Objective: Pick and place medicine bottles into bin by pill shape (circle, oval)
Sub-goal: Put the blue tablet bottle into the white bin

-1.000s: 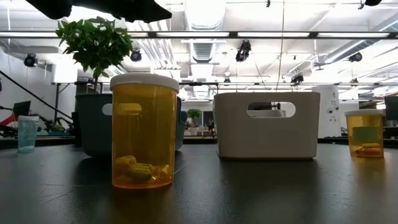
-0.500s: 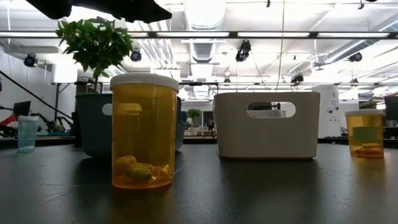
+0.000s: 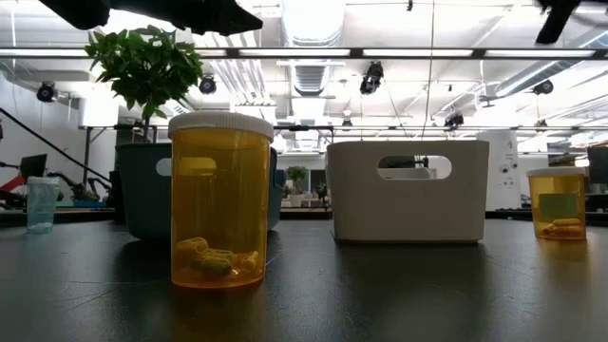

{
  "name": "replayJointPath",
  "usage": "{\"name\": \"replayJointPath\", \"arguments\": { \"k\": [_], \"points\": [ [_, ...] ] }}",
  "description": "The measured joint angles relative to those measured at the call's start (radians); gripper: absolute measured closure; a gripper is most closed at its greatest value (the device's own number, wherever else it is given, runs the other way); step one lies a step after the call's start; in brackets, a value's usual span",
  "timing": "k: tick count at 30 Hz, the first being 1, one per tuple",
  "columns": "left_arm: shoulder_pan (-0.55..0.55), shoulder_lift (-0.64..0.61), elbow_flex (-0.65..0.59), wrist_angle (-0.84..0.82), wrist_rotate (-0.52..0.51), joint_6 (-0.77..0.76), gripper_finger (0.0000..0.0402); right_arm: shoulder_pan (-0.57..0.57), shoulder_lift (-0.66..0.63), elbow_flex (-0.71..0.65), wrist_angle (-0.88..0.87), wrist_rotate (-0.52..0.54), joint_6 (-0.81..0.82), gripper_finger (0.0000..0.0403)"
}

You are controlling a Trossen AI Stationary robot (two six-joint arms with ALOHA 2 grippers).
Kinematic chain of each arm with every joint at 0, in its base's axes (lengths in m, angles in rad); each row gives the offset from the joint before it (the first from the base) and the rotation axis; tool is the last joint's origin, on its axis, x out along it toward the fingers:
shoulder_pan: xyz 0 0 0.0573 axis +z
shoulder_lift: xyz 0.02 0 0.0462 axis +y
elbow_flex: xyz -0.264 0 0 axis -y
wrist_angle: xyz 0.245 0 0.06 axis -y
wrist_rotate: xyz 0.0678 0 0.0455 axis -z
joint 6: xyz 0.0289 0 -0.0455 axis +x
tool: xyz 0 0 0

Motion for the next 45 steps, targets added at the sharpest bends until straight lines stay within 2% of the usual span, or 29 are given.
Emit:
{"name": "replayJointPath", "arguments": {
  "k": [3,5,8,12,15,22,28,36,41,45],
  "points": [
    [0.000,0.000,0.000,0.004,0.000,0.000,0.0151,0.002,-0.088,-0.101,0.000,-0.005,0.031,0.0375],
    [0.000,0.000,0.000,0.005,0.002,0.000,0.0151,0.002,-0.091,-0.137,0.038,-0.013,0.034,0.0375],
    [0.000,0.003,0.000,0.019,0.005,0.000,0.0151,0.000,-0.025,-0.138,0.078,-0.022,0.021,0.0375],
    [0.000,0.003,-0.001,0.044,0.018,-0.004,0.0151,-0.001,-0.001,-0.133,0.029,-0.024,0.024,0.0375],
    [0.000,0.007,-0.001,0.057,0.025,-0.008,0.0151,-0.001,-0.036,-0.133,-0.058,-0.029,0.027,0.0375],
    [0.000,0.049,-0.001,0.059,0.029,-0.129,0.0151,0.000,-0.085,-0.171,-0.067,-0.080,-0.037,0.0374],
    [0.000,0.094,0.001,0.151,0.029,-0.209,0.0151,0.000,-0.055,-0.179,-0.280,-0.078,0.005,0.0374],
    [0.000,0.149,0.012,0.352,0.028,-0.157,0.0151,0.000,-0.045,-0.179,-0.560,-0.081,0.025,0.0374],
    [0.000,0.161,0.012,0.449,0.026,-0.146,0.0151,0.000,-0.041,-0.179,-0.590,-0.080,0.146,0.0374],
    [0.000,0.161,0.012,0.458,0.025,-0.131,0.0151,0.000,-0.044,-0.179,-0.588,-0.081,0.192,0.0374]
  ]
}}
